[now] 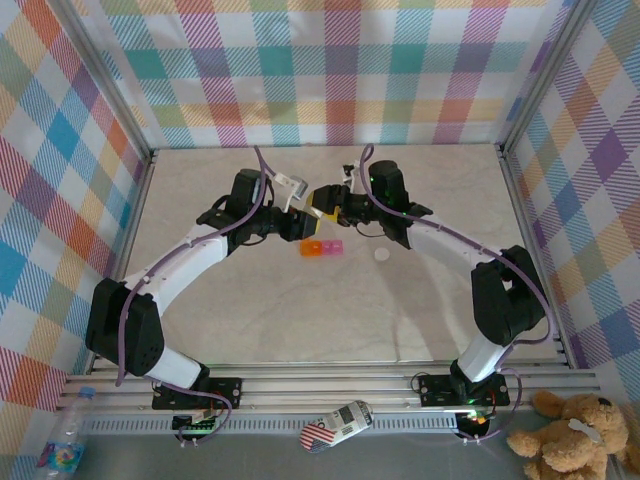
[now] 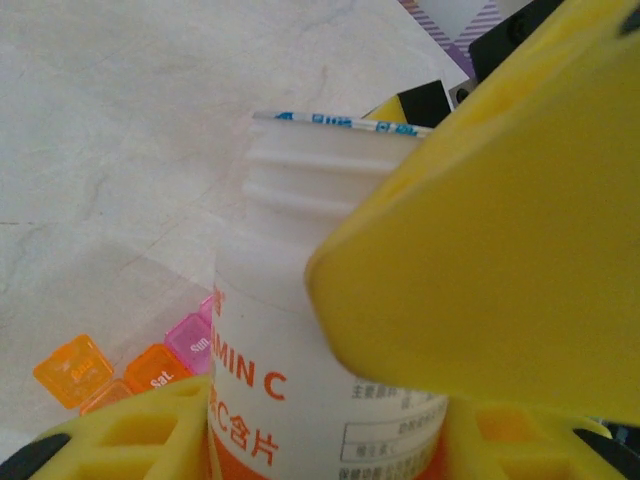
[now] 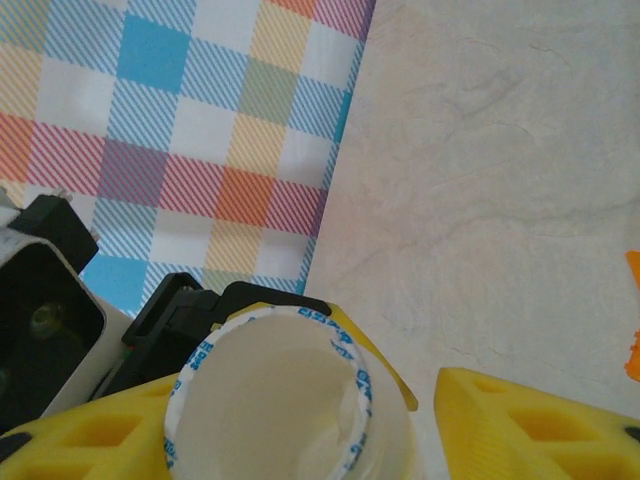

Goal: Sort the pills into containers

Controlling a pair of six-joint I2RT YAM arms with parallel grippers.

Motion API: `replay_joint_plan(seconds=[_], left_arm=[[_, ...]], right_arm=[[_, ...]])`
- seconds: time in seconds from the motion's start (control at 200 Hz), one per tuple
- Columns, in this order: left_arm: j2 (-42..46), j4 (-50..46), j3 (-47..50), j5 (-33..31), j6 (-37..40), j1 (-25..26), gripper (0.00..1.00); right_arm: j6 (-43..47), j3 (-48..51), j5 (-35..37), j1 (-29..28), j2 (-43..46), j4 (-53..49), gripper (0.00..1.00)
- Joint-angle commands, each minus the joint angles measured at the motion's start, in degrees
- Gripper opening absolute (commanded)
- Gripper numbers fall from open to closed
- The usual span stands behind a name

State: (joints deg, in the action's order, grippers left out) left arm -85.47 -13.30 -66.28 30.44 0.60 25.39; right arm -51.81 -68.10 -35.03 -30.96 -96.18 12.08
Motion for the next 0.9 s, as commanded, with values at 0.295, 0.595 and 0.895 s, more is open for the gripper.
replay_joint_plan(seconds=[0.295,0.595,0.895], left_arm=[[-0.2,1.9,-2.6,0.9,-0.5,-0.5,0.00],[0.7,2.0,-2.2,-0.3,-0.9,-0.5,0.22],[2.9,6.1,0.6,0.4,-3.9,-2.0,0.40]], right_arm=[[-1.8,-2.7,-3.4,-0.5,-2.6,5.4,0.30],[-3.1,-2.9,-0.9,0.2,-2.2,5.8,0.26],[-4.2,-2.4,0.1,1.0,-1.7,6.3,0.24]])
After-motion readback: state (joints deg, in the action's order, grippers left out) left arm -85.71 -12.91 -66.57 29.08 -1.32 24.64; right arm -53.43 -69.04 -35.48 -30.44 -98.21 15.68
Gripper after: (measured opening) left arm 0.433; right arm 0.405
